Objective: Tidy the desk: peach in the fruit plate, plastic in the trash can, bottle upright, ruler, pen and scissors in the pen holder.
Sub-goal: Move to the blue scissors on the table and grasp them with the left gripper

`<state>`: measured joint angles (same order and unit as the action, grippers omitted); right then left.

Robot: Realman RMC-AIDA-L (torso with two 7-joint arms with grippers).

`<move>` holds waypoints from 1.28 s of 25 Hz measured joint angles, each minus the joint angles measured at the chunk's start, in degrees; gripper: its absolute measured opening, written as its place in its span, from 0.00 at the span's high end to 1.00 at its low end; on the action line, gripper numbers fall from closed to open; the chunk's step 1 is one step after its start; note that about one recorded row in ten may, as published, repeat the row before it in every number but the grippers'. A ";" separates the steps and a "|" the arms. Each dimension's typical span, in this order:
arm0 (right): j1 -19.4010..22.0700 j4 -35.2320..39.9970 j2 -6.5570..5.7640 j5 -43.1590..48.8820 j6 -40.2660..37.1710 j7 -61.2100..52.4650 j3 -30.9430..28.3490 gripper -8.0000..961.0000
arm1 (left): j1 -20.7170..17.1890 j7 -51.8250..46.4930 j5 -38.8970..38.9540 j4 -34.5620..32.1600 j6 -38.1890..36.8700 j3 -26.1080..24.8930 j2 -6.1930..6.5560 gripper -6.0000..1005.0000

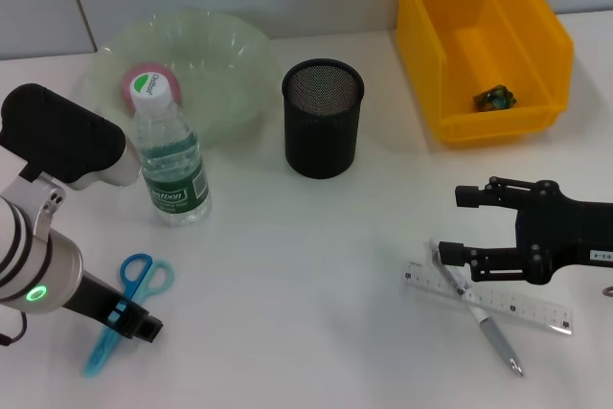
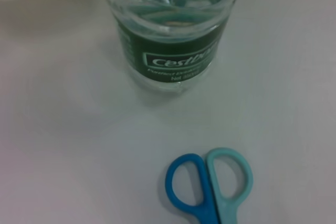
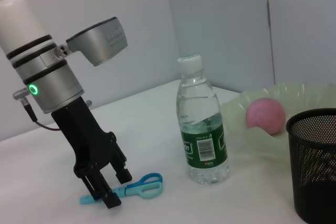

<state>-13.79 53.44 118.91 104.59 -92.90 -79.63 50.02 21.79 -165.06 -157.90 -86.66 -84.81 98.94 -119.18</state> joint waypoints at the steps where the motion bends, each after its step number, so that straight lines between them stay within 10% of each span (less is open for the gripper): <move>1: 0.00 0.00 0.00 0.00 0.00 0.00 0.00 0.13 | 0.03 0.00 0.01 -0.01 -0.01 -0.01 0.00 0.25; 32: 0.09 -0.08 0.09 -0.01 0.01 0.00 -0.01 0.13 | 1.50 0.00 0.04 1.04 -0.45 -0.17 0.00 0.48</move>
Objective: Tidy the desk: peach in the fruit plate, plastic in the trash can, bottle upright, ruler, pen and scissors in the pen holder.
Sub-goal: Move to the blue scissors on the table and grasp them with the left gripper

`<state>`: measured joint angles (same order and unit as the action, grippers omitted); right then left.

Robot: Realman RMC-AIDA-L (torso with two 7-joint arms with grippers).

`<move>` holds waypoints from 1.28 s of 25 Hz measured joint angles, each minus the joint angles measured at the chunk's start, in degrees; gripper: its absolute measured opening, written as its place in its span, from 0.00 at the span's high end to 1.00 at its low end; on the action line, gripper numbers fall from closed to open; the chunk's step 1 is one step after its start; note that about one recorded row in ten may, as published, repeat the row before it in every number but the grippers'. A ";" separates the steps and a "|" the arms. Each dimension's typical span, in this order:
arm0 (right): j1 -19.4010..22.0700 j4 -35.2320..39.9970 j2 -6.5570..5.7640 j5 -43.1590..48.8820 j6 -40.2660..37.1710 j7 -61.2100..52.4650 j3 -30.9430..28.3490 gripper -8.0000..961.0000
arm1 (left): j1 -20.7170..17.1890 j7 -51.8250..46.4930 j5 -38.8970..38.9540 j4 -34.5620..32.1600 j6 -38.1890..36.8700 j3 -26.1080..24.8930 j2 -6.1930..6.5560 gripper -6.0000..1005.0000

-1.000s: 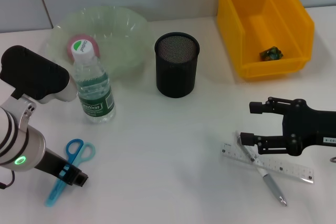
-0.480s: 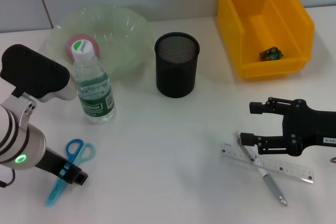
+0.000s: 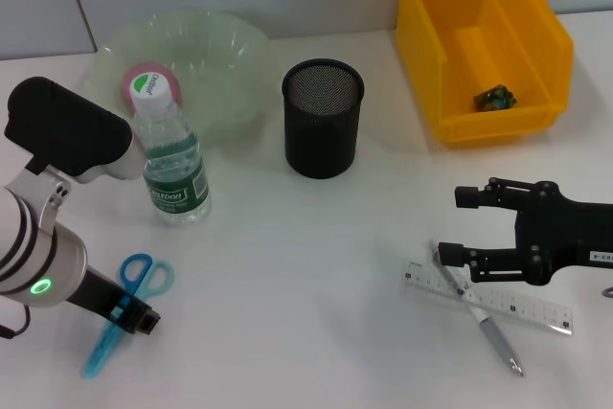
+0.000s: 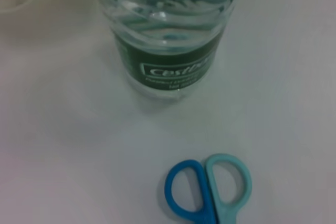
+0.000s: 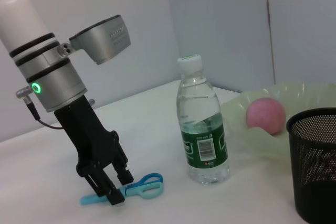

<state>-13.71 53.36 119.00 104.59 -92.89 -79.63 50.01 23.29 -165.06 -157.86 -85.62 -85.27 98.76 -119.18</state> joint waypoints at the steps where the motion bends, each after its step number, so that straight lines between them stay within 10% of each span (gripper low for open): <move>1: 0.00 0.00 0.00 0.00 0.00 0.00 0.00 0.13 | 0.00 0.00 0.00 0.00 0.00 0.00 0.00 0.48; 32: 0.44 0.08 -0.09 0.09 0.00 0.00 0.00 0.13 | 0.79 0.00 0.05 0.98 -0.25 0.36 0.00 0.58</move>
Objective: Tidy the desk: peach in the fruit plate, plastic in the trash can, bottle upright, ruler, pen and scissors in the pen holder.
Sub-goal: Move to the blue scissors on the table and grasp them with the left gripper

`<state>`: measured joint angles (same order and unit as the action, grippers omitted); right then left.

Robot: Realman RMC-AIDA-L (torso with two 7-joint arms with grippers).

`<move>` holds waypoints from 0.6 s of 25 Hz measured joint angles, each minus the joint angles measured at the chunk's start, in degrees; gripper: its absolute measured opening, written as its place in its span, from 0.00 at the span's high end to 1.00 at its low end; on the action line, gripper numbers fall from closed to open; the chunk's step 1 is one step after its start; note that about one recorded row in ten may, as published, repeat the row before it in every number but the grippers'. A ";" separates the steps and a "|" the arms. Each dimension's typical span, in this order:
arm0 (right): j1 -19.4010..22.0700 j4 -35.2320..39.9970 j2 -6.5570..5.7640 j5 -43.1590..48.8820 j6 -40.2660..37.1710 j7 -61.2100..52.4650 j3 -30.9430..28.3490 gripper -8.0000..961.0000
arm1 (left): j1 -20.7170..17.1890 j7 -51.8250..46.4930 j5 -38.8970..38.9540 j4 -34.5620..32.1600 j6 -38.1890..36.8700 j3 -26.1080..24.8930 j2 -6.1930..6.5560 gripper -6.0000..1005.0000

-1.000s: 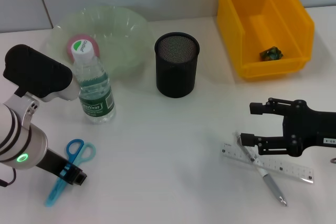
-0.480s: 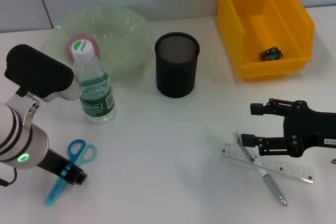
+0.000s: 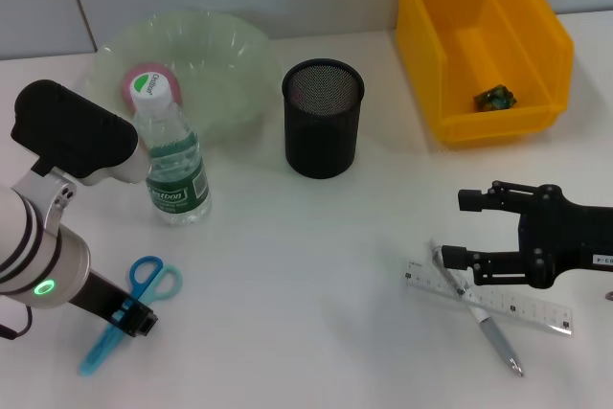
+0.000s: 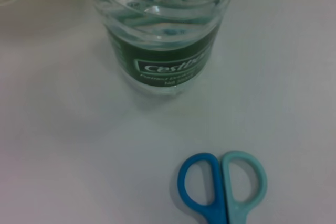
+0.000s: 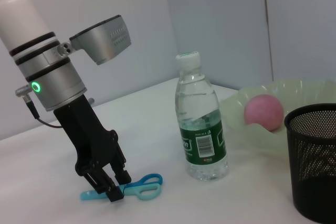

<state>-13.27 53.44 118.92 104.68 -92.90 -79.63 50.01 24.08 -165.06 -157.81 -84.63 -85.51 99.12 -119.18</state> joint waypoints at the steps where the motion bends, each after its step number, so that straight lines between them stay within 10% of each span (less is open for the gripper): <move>1: 0.00 0.00 0.00 0.00 0.00 0.00 0.00 0.13 | 0.00 0.00 0.00 0.00 0.00 0.01 0.00 0.59; 15: 0.15 0.00 0.00 0.00 0.00 0.00 0.00 0.13 | 0.61 0.00 -0.24 0.95 -0.01 0.93 0.00 0.60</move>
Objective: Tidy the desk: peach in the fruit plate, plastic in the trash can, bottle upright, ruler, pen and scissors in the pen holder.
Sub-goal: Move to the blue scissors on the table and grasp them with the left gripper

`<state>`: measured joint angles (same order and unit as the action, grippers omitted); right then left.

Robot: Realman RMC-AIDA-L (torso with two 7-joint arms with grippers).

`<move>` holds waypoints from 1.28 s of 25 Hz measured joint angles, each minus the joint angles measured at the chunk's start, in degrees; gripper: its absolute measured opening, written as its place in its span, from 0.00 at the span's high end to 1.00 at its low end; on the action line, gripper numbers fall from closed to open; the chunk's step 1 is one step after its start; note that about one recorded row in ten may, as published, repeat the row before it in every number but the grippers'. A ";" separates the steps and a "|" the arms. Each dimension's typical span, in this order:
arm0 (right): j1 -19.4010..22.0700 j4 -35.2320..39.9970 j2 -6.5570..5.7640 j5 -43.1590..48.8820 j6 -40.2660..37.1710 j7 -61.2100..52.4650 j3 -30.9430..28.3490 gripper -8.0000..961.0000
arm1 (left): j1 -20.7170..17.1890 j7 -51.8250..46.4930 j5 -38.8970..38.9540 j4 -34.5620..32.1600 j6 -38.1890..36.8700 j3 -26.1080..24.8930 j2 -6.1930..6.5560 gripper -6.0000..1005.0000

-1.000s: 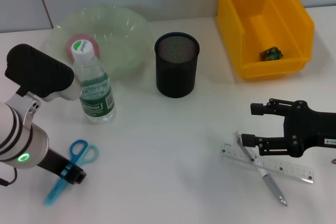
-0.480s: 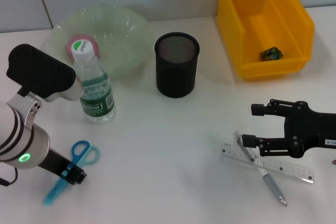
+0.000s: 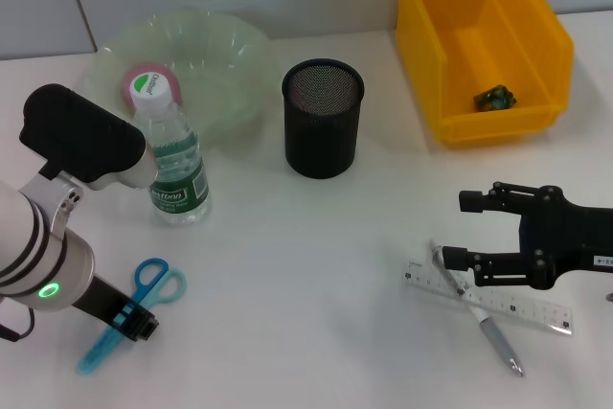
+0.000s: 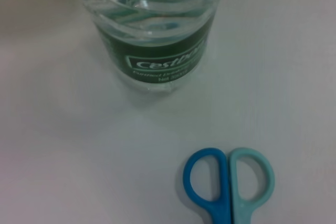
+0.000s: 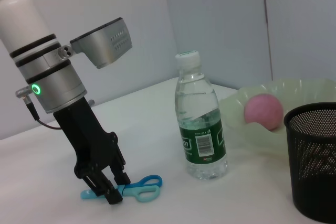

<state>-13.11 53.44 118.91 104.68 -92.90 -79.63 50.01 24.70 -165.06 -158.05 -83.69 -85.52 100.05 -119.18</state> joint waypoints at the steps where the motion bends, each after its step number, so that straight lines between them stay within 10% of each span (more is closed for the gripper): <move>1: 0.02 0.00 0.00 0.00 0.00 0.00 0.00 0.13 | 0.00 0.00 0.00 0.00 0.01 0.02 0.00 0.60; 16: 0.11 -0.05 -0.08 0.00 0.07 0.00 -0.40 0.13 | 0.81 0.07 -0.15 -0.16 0.26 1.19 0.01 0.79; 32: 0.16 -0.11 -0.09 0.08 -0.01 0.00 -0.71 0.13 | 0.85 0.11 0.29 -0.61 -0.57 2.10 0.00 0.69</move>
<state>-12.96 53.33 118.82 104.77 -92.90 -79.63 49.30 25.55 -164.94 -157.76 -84.29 -86.09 102.15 -119.18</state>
